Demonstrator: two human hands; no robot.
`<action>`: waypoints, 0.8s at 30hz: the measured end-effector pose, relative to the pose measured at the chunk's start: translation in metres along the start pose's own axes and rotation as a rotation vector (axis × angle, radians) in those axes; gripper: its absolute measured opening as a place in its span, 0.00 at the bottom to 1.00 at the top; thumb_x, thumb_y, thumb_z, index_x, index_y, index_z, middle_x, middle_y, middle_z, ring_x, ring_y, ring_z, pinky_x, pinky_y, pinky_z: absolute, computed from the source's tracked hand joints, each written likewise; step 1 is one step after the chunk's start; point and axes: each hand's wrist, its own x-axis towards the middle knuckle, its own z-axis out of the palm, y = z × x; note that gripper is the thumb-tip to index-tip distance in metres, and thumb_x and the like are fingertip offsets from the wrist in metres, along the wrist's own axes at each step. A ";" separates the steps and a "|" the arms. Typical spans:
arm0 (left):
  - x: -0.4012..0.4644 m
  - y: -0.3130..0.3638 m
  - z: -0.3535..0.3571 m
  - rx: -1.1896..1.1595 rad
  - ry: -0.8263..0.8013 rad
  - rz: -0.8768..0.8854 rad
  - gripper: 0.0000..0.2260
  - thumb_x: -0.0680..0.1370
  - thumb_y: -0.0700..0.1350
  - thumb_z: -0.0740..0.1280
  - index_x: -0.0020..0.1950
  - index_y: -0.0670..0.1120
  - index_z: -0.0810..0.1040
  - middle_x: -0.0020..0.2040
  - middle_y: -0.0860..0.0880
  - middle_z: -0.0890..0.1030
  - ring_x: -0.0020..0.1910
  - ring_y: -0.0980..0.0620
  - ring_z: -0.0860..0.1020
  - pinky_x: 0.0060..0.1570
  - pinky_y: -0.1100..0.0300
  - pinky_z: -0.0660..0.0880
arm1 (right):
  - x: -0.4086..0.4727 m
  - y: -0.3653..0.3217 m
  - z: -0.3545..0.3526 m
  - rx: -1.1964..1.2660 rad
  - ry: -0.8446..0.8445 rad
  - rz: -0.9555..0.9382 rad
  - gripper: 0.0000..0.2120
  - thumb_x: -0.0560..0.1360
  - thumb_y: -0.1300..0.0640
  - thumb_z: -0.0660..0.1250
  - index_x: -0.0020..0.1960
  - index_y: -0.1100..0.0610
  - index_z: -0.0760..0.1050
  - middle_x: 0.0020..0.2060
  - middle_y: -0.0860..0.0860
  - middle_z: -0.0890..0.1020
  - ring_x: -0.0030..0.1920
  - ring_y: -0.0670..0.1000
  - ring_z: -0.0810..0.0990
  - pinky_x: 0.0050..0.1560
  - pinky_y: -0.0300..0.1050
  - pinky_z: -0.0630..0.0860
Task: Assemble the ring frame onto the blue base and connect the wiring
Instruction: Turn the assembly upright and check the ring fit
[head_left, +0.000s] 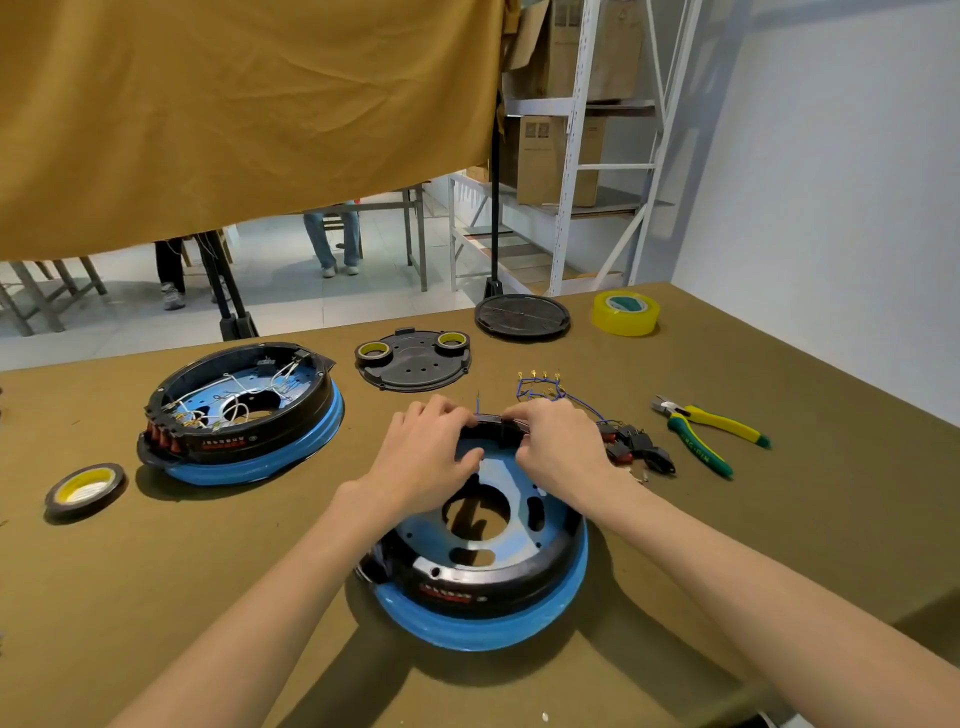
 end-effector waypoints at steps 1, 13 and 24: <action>-0.005 0.005 -0.001 -0.008 0.023 -0.011 0.20 0.82 0.55 0.65 0.72 0.51 0.73 0.70 0.50 0.72 0.69 0.48 0.67 0.67 0.51 0.65 | 0.000 -0.003 0.000 0.013 -0.014 0.027 0.21 0.74 0.62 0.68 0.64 0.47 0.82 0.53 0.53 0.86 0.52 0.56 0.83 0.48 0.50 0.82; -0.031 0.036 -0.008 -0.034 -0.340 -0.396 0.16 0.86 0.53 0.57 0.64 0.41 0.69 0.47 0.47 0.77 0.44 0.47 0.77 0.40 0.54 0.71 | 0.013 0.017 -0.008 0.519 -0.597 0.320 0.27 0.79 0.39 0.68 0.64 0.61 0.76 0.52 0.57 0.84 0.46 0.54 0.88 0.43 0.48 0.86; -0.023 0.023 -0.013 -0.629 -0.515 -0.620 0.38 0.82 0.56 0.64 0.81 0.42 0.47 0.45 0.44 0.79 0.36 0.51 0.78 0.37 0.57 0.76 | 0.005 0.027 -0.002 0.884 -0.717 0.447 0.33 0.75 0.38 0.72 0.68 0.62 0.72 0.47 0.59 0.83 0.39 0.52 0.84 0.44 0.48 0.83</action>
